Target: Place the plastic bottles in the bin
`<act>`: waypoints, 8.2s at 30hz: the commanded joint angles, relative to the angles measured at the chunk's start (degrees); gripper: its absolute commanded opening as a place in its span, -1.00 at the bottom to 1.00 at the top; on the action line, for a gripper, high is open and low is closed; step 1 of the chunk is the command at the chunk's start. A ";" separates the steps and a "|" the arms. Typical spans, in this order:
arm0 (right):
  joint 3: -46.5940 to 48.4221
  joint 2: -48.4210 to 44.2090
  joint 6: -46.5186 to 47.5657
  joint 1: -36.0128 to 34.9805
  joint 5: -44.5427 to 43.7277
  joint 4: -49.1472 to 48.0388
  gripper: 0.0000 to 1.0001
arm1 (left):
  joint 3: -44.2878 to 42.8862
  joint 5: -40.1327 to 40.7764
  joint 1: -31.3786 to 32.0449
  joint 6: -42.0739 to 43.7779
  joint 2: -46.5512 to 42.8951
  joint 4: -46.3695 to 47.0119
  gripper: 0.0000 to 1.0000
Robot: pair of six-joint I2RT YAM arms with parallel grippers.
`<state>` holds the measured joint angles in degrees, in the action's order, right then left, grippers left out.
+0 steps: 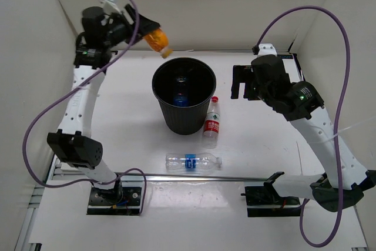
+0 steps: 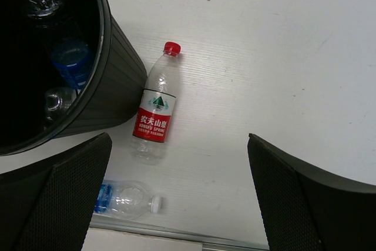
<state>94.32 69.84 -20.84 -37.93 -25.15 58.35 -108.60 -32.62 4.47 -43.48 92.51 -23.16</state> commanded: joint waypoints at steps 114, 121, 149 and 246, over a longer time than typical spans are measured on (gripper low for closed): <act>35.67 35.27 -4.04 2.00 31.13 -24.69 0.31 | 34.59 38.42 8.10 12.81 -40.39 -38.81 1.00; 26.37 25.36 2.55 0.23 19.72 -22.58 1.00 | 35.82 38.42 8.10 13.43 -41.45 -38.81 1.00; -48.18 -7.98 41.85 -29.91 29.63 -39.52 1.00 | 41.36 39.48 7.57 14.48 -41.44 -35.99 1.00; -14.09 -0.50 -14.15 27.30 41.05 -7.90 1.00 | 53.66 76.45 7.57 -3.43 -46.46 -41.62 1.00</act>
<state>78.63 70.65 -37.04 -11.49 8.27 50.02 -56.10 30.81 12.43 -38.26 45.17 -64.27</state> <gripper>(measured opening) 0.998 0.998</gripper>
